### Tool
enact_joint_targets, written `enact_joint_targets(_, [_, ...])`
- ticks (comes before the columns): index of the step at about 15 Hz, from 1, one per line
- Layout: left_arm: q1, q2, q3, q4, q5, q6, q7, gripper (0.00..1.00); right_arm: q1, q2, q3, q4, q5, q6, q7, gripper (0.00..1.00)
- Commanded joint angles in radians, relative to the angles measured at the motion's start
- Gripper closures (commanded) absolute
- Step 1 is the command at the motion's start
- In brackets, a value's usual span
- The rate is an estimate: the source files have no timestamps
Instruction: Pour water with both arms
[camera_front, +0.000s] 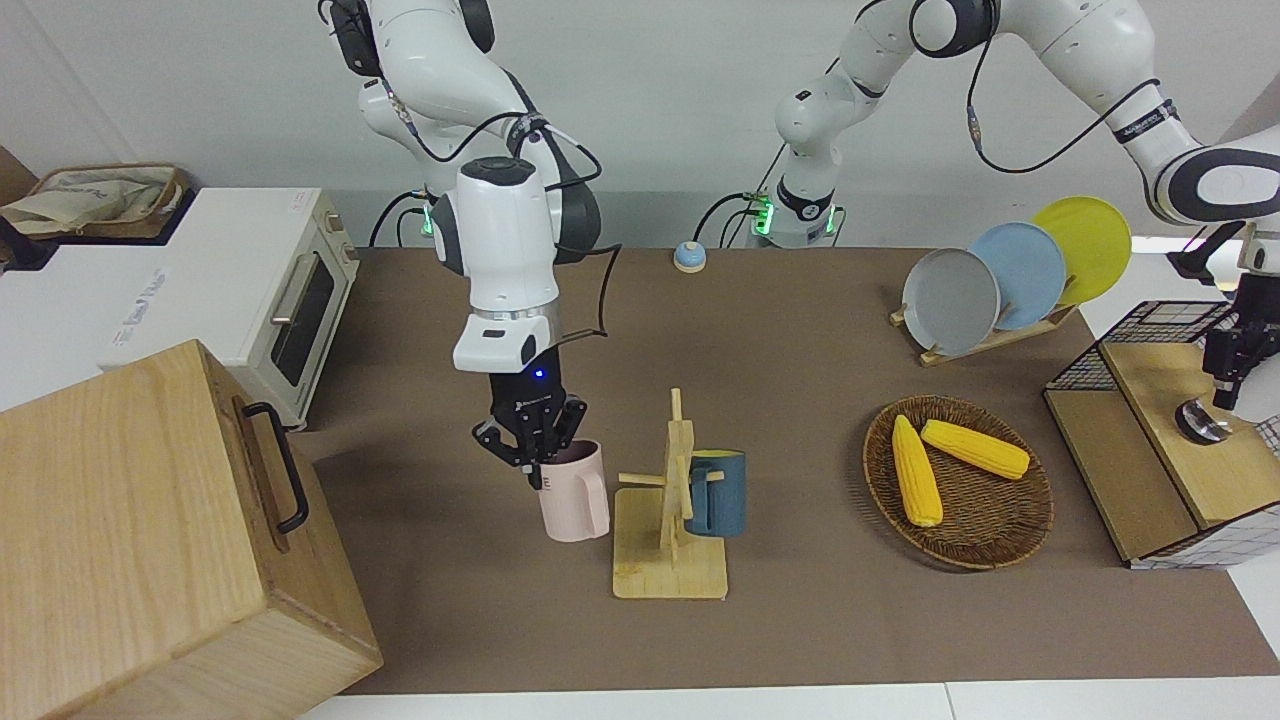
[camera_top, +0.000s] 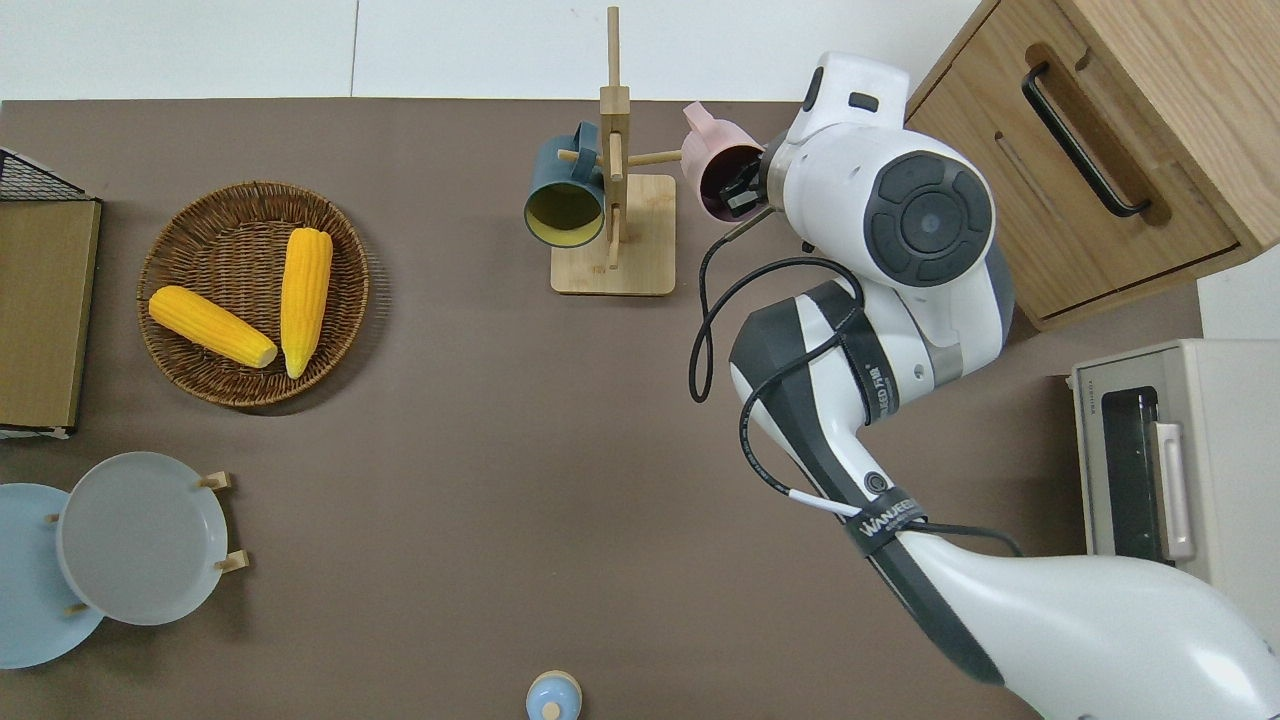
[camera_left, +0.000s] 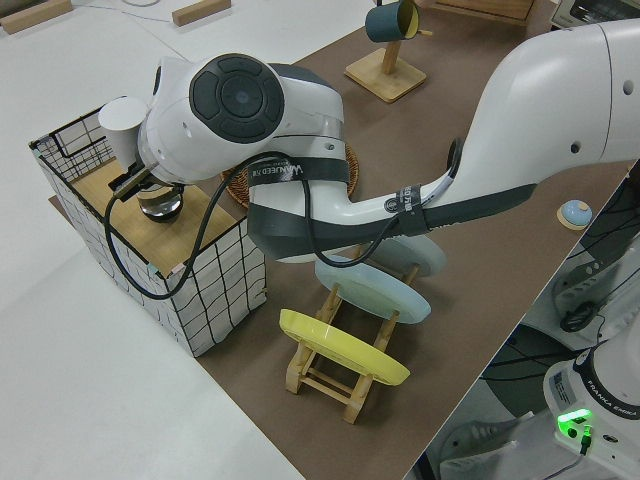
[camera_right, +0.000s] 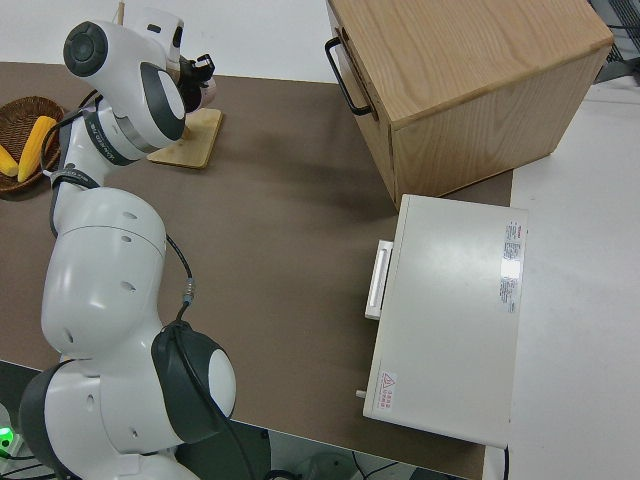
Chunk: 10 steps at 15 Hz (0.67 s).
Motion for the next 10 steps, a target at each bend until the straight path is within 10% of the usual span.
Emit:
enact_joint_targets(1, [-0.014,-0.026,0.018,0.052,0.02,-0.054,-0.082,1.0,-0.037,-0.049,0.014,-0.03,-0.016,-0.059,-0.038,1.0])
enact_joint_targets(4, [-0.014,-0.028,0.018,0.113,0.106,-0.135,-0.178,1.0,-0.057,-0.087,0.014,-0.054,-0.011,-0.123,-0.053,1.0])
enact_joint_targets(10, [-0.018,-0.094,0.009,0.121,0.183,-0.21,-0.28,1.0,-0.049,-0.135,0.021,-0.054,0.006,-0.459,-0.041,1.0])
